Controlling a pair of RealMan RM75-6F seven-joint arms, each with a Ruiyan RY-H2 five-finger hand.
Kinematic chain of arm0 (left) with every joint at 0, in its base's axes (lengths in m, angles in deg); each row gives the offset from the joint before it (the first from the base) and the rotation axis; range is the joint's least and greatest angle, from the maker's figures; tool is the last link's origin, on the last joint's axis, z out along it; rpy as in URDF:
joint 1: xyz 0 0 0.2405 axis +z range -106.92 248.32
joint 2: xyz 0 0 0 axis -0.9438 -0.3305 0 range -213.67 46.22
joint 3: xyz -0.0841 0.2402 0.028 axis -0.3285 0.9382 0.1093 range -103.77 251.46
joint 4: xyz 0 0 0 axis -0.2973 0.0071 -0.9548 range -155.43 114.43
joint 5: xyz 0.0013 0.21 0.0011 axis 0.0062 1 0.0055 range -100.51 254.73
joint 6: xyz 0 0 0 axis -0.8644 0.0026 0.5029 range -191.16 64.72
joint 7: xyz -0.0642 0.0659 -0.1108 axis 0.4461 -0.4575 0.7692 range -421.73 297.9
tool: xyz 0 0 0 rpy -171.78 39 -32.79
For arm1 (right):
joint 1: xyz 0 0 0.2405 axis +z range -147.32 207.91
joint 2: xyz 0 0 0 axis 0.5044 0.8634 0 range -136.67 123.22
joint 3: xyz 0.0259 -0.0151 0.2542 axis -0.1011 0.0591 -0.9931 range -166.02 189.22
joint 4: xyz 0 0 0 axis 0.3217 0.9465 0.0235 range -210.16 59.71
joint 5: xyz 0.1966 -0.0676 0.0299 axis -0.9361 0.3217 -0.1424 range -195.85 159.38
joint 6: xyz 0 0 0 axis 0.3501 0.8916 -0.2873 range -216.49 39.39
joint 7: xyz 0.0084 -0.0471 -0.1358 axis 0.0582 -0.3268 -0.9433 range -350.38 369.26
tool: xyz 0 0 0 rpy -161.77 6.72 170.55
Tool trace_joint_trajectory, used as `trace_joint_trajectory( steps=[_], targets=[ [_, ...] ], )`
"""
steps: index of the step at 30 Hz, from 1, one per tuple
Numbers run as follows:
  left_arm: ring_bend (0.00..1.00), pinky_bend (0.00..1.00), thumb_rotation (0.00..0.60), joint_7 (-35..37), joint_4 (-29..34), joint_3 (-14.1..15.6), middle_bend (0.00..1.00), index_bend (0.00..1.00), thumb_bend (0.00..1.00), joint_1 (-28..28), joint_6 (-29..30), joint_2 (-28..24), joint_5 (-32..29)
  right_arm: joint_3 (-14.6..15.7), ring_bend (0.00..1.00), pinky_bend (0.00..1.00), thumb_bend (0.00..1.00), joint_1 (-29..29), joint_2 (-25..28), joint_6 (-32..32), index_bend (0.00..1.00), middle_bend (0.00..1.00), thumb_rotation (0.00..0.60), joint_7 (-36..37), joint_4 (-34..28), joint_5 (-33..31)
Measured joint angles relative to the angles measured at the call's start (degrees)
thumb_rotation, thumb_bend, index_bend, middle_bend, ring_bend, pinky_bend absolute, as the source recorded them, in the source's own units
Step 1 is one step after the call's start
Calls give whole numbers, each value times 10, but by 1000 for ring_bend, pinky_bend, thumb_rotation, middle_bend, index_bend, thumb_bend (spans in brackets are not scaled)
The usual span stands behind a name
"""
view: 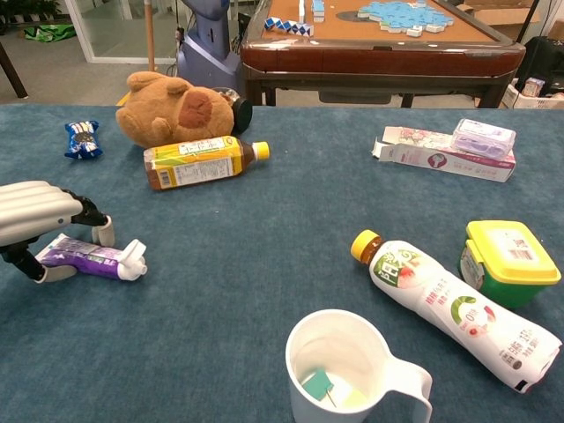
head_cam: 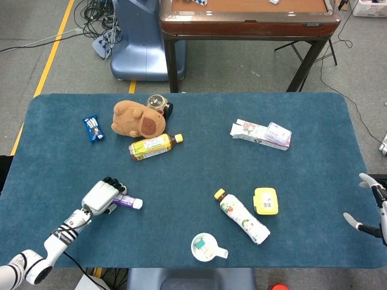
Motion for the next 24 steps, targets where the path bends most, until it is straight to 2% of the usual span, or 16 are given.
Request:
trace_joint_trajectory(
  steps=[7, 13, 17, 24],
  targets=[
    [362, 344, 600, 61, -37, 1, 522, 462, 375, 0, 19, 8, 13, -2, 197, 161, 85, 2, 1, 1, 178, 315, 600, -3, -4, 5],
    [380, 363, 600, 104, -35, -11, 551, 483, 379, -2, 34, -4, 12, -3, 197, 161, 85, 10, 3, -4, 178, 314, 600, -6, -8, 16],
    [386, 385, 600, 139, -14, -24, 560, 488, 380, -7, 39, -25, 6, -4, 197, 161, 83, 24, 10, -16, 178, 314, 600, -8, -20, 37],
    [430, 408, 600, 163, 64, -51, 590, 493, 382, -23, 27, -69, -17, -12, 200, 162, 75, 79, 31, -64, 222, 304, 600, -32, -68, 92]
  ],
)
